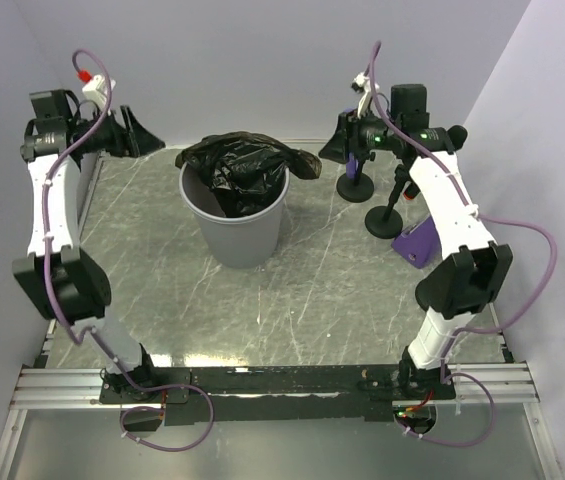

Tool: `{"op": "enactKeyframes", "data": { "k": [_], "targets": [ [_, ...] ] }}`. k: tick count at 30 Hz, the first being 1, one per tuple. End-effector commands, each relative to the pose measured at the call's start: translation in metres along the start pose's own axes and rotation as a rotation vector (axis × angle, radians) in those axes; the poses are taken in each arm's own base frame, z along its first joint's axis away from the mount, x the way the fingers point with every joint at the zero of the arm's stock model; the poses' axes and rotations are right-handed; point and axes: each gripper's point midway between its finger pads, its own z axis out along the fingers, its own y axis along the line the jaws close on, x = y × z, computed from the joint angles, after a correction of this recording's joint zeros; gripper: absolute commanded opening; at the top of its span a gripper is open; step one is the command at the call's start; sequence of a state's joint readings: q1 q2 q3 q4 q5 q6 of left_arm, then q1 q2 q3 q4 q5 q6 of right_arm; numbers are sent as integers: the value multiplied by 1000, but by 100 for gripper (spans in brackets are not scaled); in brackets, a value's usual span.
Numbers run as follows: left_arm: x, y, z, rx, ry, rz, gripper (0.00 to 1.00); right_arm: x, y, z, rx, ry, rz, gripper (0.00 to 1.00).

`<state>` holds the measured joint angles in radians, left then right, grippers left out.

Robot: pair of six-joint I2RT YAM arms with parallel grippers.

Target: Put the trash bags into the trash bin

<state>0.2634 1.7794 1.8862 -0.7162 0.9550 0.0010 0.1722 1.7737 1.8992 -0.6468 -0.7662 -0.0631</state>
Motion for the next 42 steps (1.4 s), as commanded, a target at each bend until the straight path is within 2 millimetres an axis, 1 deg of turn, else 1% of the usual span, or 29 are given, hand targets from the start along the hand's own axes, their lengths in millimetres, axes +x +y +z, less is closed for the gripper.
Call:
{"op": "enactKeyframes", "data": {
  "k": [1,2,3,4,7,9,11,12,13,15,17,20,21,24,26,28,31,34,37,39,42],
  "targets": [
    [-54,-77,-4,148,-142,379,84,-56,31,-5,-117,-165,-148,62],
    [-52,-81,5,152,-119,398,84,-62,29,4,-139,-173,-151,62],
    [-51,-84,14,165,-96,412,84,-71,31,7,-150,-185,-161,62],
    [-44,-79,28,170,-57,407,83,-71,28,19,-162,-179,-159,62],
    [-36,-86,50,183,-6,410,82,-78,29,41,-197,-196,-183,62],
    [-33,-81,63,147,7,414,82,-81,32,52,-224,-204,-175,63],
    [-29,-76,69,138,21,429,82,-78,37,64,-262,-197,-168,64],
    [-22,-87,77,161,41,433,82,-78,40,67,-276,-196,-169,65],
    [-17,-88,81,173,58,435,82,-75,42,72,-287,-190,-164,65],
    [-7,-88,87,174,92,434,78,-69,46,79,-304,-177,-160,65],
    [0,-85,93,160,116,429,71,-64,47,85,-303,-165,-162,65],
    [5,-86,95,170,124,413,60,-59,44,94,-301,-158,-155,65],
    [5,-87,95,175,119,412,54,-59,44,95,-303,-158,-147,65],
    [4,-90,95,193,113,407,45,-57,41,102,-315,-152,-126,65],
    [2,-93,94,202,106,413,36,-56,41,105,-319,-151,-113,64],
    [0,-99,91,224,98,420,34,-52,37,110,-309,-142,-110,64],
    [-5,-108,87,250,78,429,25,-50,35,114,-303,-141,-105,64],
    [-9,-118,81,276,59,442,23,-51,34,117,-300,-146,-111,62],
    [-13,-123,76,272,38,447,19,-55,35,116,-295,-161,-123,52],
    [-14,-123,75,262,34,447,15,-60,37,114,-293,-177,-137,42],
    [-18,-125,71,251,21,453,12,-65,42,108,-302,-188,-155,22]
  ]
}}
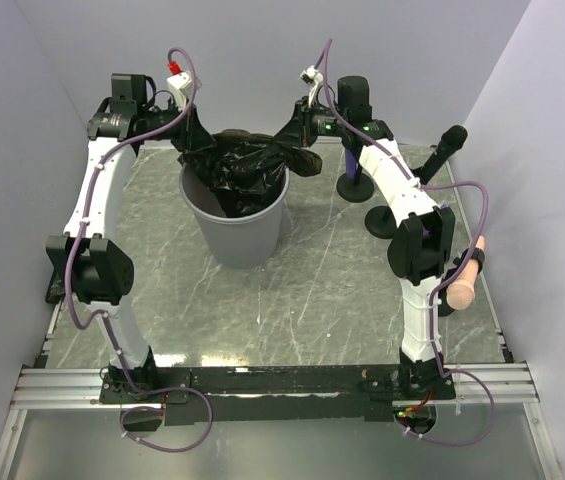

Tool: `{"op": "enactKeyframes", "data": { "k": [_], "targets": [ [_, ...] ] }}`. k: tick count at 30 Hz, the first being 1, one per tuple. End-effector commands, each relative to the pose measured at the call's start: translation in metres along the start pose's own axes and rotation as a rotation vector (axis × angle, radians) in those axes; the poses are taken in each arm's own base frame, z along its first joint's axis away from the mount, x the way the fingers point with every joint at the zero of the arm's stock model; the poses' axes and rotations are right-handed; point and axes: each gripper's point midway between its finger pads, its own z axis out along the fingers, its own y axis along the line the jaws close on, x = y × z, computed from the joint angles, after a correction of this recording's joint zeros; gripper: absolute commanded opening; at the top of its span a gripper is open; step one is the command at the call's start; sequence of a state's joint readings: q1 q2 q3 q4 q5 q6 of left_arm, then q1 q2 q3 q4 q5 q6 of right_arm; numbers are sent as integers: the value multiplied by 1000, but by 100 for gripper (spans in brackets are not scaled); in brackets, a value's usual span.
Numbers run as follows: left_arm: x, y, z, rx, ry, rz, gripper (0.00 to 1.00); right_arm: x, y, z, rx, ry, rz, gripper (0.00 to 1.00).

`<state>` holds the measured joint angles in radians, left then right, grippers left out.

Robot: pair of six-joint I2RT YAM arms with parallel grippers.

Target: Put the trash bags into the trash bin

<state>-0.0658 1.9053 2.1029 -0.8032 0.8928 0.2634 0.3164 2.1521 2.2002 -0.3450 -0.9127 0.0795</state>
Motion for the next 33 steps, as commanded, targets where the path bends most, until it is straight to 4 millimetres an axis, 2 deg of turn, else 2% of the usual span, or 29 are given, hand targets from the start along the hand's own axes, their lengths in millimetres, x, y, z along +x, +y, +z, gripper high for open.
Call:
{"op": "enactKeyframes", "data": {
  "k": [1,3,7,13,16,19,24,26,27,28,30,33],
  "targets": [
    [-37,-22,-21,-2,-91,91,11,-36,20,-6,-34,-75,-103,12],
    [-41,-25,-26,-15,-104,102,8,-37,28,-9,-57,-71,-105,0],
    [-44,-33,-39,-48,-94,156,1,-41,49,-24,-88,-68,-129,0],
    [-39,-63,-66,-61,-92,299,1,-50,90,-54,-118,-76,-183,0],
    [-26,-80,-76,-52,-74,356,1,-42,106,-64,-135,-57,-168,0],
    [-10,-100,-86,-41,-56,428,1,-26,122,-69,-160,-35,-204,0],
    [-5,-118,-95,-73,-87,561,1,-2,157,-74,-178,2,-401,1],
    [-7,-125,-99,-85,-102,617,1,-2,162,-72,-156,-19,-481,32],
    [-7,-127,-99,-85,-102,638,1,-8,160,-70,-129,-41,-527,50],
    [-5,-129,-98,-81,-100,650,1,-13,160,-68,-115,-55,-561,58],
    [-3,-135,-97,-65,-94,673,1,-21,157,-63,-108,-60,-606,66],
    [1,-144,-95,-35,-76,722,1,-40,154,-50,-117,-70,-650,70]
  ]
}}
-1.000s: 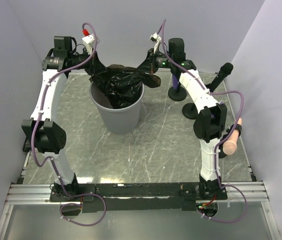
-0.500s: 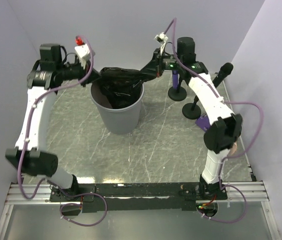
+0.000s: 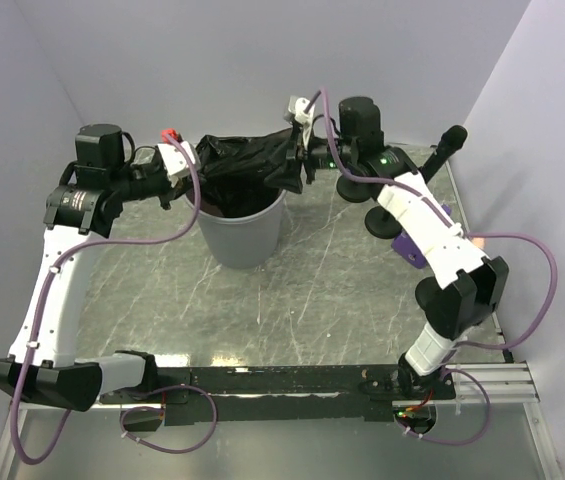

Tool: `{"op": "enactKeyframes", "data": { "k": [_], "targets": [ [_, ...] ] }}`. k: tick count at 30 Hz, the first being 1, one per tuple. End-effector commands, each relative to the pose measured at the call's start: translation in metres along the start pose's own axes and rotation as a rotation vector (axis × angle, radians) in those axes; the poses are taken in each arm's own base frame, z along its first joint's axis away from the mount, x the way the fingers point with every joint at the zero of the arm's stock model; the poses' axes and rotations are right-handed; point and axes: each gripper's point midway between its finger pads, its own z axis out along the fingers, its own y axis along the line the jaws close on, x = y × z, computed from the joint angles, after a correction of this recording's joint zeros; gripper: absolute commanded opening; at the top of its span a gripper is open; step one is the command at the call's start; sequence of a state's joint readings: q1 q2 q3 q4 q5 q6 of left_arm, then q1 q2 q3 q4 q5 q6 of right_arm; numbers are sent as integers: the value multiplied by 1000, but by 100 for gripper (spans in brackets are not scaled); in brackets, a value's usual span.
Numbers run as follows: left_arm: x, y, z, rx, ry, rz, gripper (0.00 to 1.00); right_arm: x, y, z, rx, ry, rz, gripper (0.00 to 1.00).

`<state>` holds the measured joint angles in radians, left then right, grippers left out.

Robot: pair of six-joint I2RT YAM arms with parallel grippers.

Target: Put the trash bags into the trash bin

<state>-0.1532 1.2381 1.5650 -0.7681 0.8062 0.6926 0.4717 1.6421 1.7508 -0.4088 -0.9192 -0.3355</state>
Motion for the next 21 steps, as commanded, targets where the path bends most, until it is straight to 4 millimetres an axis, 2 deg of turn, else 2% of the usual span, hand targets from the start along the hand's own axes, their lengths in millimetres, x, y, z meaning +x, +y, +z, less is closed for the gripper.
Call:
{"op": "enactKeyframes", "data": {
  "k": [1,7,10,14,21],
  "targets": [
    [-11,-7,-3,17,-12,159,1,-46,-27,4,50,-63,-220,71],
    [-3,-15,-11,25,32,351,1,-40,-36,31,13,-38,-290,75],
    [-2,-13,-15,9,49,421,1,-28,-39,43,-20,-4,-316,76],
    [-6,-17,-22,5,49,458,1,-15,-50,58,-28,21,-313,76],
    [-4,-19,-26,-33,45,517,1,-11,-53,79,-38,18,-384,81]
  ]
}}
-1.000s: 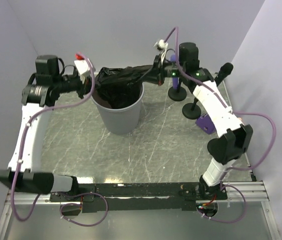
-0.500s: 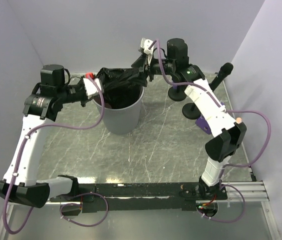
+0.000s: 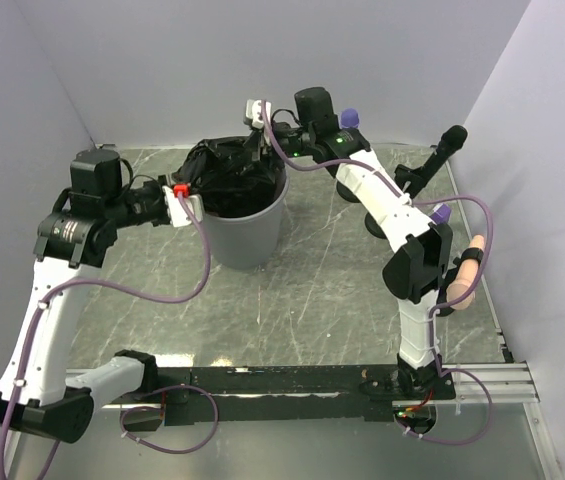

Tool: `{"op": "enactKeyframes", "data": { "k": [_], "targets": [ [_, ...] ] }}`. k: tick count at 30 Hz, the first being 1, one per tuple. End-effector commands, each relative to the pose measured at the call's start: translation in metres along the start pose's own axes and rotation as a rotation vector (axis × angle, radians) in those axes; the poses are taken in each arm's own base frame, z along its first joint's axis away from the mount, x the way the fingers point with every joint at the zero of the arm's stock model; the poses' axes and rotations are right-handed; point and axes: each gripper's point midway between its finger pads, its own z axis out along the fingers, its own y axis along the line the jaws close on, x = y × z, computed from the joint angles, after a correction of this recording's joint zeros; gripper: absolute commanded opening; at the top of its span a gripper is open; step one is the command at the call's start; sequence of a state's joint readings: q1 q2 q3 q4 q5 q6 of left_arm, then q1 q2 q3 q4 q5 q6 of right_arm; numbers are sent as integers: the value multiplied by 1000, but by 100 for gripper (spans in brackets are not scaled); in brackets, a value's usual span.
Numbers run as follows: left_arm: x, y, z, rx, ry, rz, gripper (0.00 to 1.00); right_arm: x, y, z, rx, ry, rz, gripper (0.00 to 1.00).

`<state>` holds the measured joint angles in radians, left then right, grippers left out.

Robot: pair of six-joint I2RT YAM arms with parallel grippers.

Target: Put the trash bags into the trash bin

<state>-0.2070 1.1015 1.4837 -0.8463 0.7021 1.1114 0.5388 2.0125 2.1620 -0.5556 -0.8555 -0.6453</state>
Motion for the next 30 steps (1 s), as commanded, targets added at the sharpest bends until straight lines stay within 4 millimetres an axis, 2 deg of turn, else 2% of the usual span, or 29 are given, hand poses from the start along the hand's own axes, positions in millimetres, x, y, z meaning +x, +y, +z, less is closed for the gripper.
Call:
{"op": "enactKeyframes", "data": {
  "k": [1,8,11,18,27,28,30],
  "targets": [
    [-4,2,-3,-35,-11,110,1,-33,-5,4,11,-58,-149,81],
    [-1,-5,0,-31,-25,155,1,-45,-11,22,32,-107,-201,87],
    [-9,4,-1,-80,-57,190,1,-46,-3,31,-10,-121,-228,87],
    [-9,19,-5,-190,-52,269,1,-38,11,39,-64,-119,-212,69],
    [8,29,-8,-299,14,295,1,-33,23,38,-118,-105,-170,37],
    [11,30,-9,-312,26,283,1,-35,26,36,-129,-106,-167,31],
    [17,34,-11,-343,49,258,1,-36,29,30,-145,-98,-150,0]
  ]
}}
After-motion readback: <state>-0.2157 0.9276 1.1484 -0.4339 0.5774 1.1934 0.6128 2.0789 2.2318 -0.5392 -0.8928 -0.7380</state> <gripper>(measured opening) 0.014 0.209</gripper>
